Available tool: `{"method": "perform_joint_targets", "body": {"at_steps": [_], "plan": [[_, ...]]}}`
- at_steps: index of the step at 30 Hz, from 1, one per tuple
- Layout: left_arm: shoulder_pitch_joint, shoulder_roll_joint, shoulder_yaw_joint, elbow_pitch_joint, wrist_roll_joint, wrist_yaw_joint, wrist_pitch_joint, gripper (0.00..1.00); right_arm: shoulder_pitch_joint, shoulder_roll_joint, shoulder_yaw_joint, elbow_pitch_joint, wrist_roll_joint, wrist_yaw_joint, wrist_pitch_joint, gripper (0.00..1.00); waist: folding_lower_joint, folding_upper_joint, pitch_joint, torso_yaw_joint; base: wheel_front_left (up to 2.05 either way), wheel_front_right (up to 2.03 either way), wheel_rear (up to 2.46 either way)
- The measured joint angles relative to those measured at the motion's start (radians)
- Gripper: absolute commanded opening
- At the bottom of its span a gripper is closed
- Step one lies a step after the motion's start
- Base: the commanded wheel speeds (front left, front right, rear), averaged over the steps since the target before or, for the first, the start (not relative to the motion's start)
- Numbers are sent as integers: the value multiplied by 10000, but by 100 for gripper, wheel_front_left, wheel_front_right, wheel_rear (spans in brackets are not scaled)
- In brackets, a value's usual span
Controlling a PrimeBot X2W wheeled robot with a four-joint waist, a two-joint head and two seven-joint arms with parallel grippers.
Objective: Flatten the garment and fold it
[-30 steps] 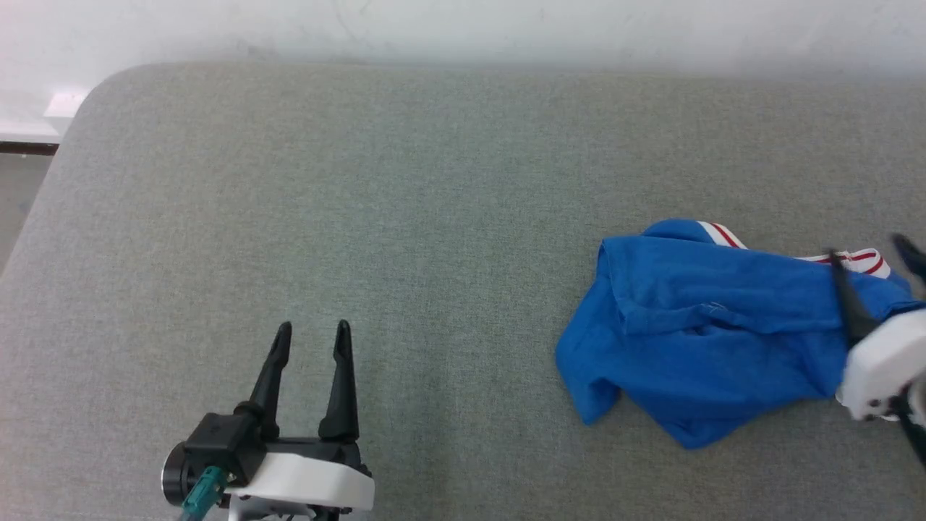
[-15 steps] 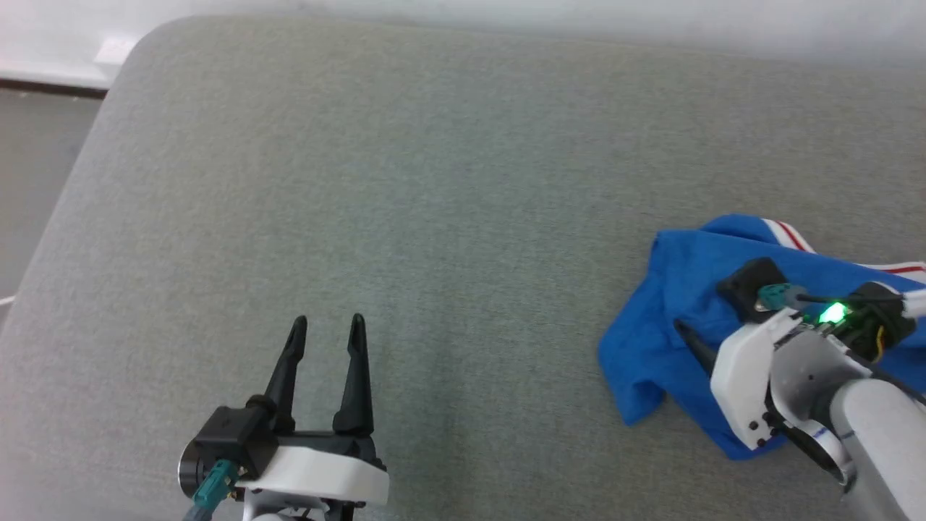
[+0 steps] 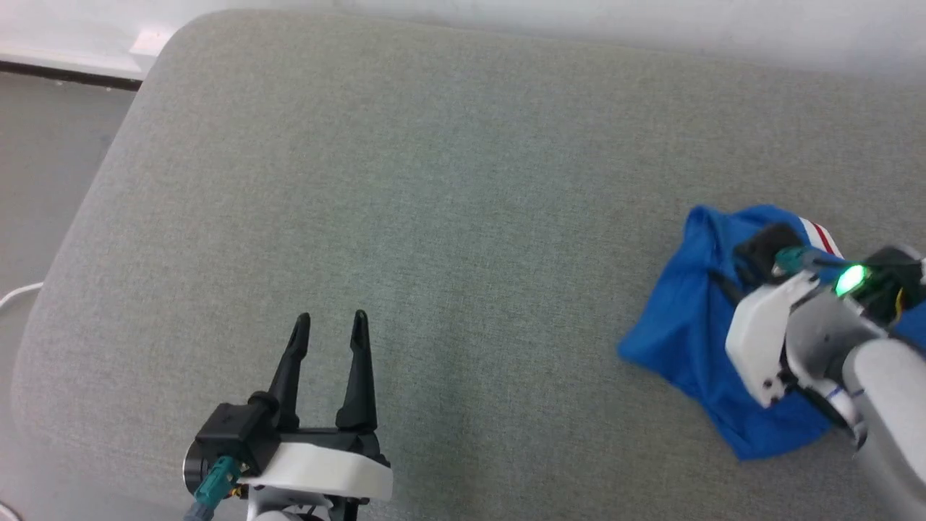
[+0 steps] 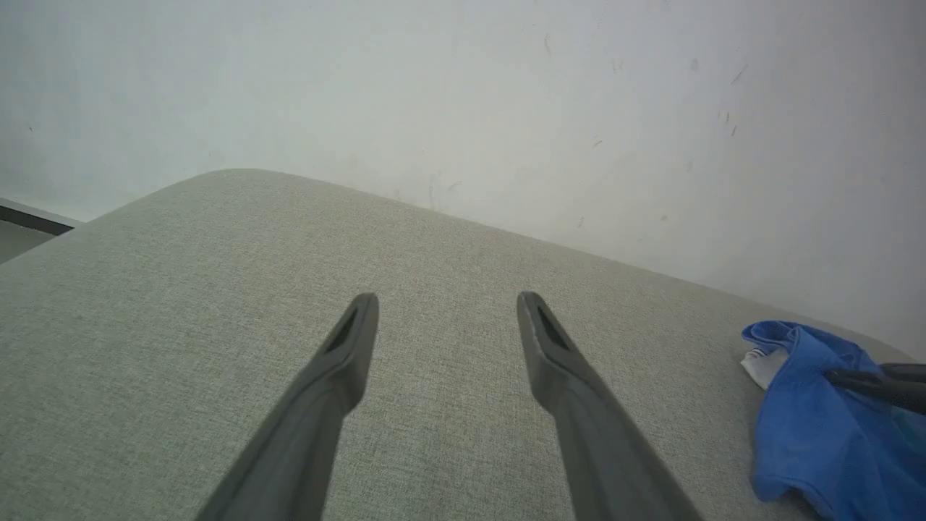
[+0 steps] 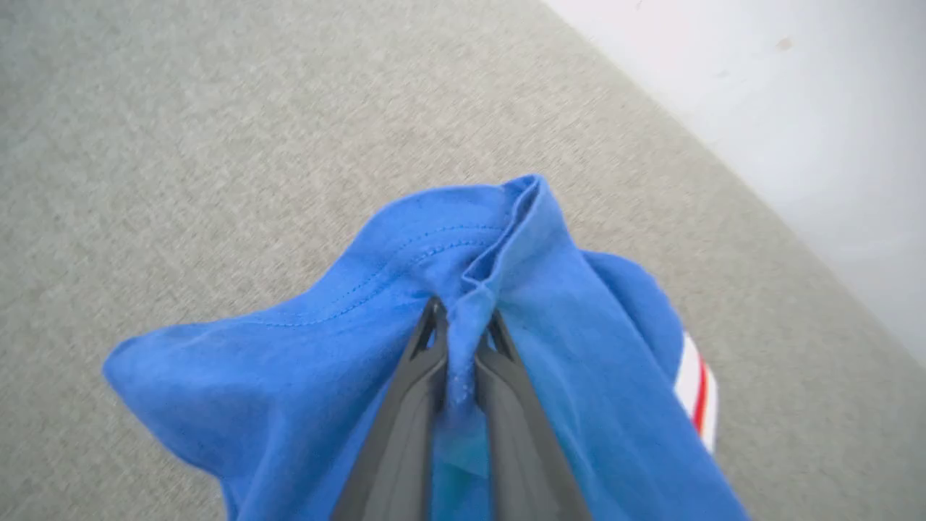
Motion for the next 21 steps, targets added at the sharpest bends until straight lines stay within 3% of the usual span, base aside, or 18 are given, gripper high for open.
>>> {"method": "perform_joint_targets", "body": {"at_steps": [6, 12, 16, 21], "plan": [[-1, 0, 58, 8, -21, 17, 0, 100, -1432, 351, -692, -489, -426, 0, -913, 0, 0, 0, -219, -185, 0, 0, 0], [-1, 0, 98, 54, -17, 12, 0, 100, -2672, 752, -554, -786, -1160, 0, -1618, 0, -1, 0, -374, -347, 0, 0, 0], [-1, 0, 63, 65, -19, 12, 0, 100, -2473, 1116, 612, -957, -899, 0, -1559, 0, -2, 0, -396, -367, 0, 0, 0], [4, 0, 17, 82, -23, 8, 0, 100, -1321, 1005, 2477, -1264, 140, 0, -978, 0, -1, 0, -332, -343, 0, 0, 0]]}}
